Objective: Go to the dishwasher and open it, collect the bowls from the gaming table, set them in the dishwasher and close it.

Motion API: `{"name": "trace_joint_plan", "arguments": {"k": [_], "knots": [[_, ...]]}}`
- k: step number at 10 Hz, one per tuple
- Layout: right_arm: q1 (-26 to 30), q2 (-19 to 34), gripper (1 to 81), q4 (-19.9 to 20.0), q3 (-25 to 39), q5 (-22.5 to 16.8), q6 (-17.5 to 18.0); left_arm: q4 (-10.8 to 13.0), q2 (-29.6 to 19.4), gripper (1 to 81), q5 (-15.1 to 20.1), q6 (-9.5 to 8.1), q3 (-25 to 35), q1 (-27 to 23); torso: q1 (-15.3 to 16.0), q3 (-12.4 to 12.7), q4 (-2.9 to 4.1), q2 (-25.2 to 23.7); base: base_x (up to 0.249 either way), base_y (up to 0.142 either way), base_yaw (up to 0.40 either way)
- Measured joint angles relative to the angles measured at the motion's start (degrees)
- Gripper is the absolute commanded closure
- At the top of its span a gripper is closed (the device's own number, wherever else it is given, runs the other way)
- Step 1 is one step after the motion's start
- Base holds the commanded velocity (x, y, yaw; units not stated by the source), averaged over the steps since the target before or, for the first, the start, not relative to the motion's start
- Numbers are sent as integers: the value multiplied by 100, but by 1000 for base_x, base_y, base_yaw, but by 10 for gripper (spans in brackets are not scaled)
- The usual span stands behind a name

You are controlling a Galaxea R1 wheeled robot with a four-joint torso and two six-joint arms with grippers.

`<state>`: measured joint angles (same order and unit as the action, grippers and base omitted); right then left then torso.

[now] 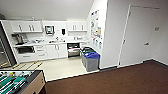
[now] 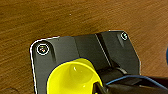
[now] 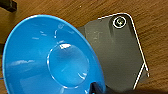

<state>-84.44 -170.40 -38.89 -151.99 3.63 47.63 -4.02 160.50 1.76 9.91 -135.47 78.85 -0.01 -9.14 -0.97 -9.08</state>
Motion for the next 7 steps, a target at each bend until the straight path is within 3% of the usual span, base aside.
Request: {"name": "trace_joint_plan", "arguments": {"k": [7], "knots": [[-1,-5,811,0,-11,2,0,0,-5,811,-2,0,0,0,-2,0,0,0,140,78,0]]}}
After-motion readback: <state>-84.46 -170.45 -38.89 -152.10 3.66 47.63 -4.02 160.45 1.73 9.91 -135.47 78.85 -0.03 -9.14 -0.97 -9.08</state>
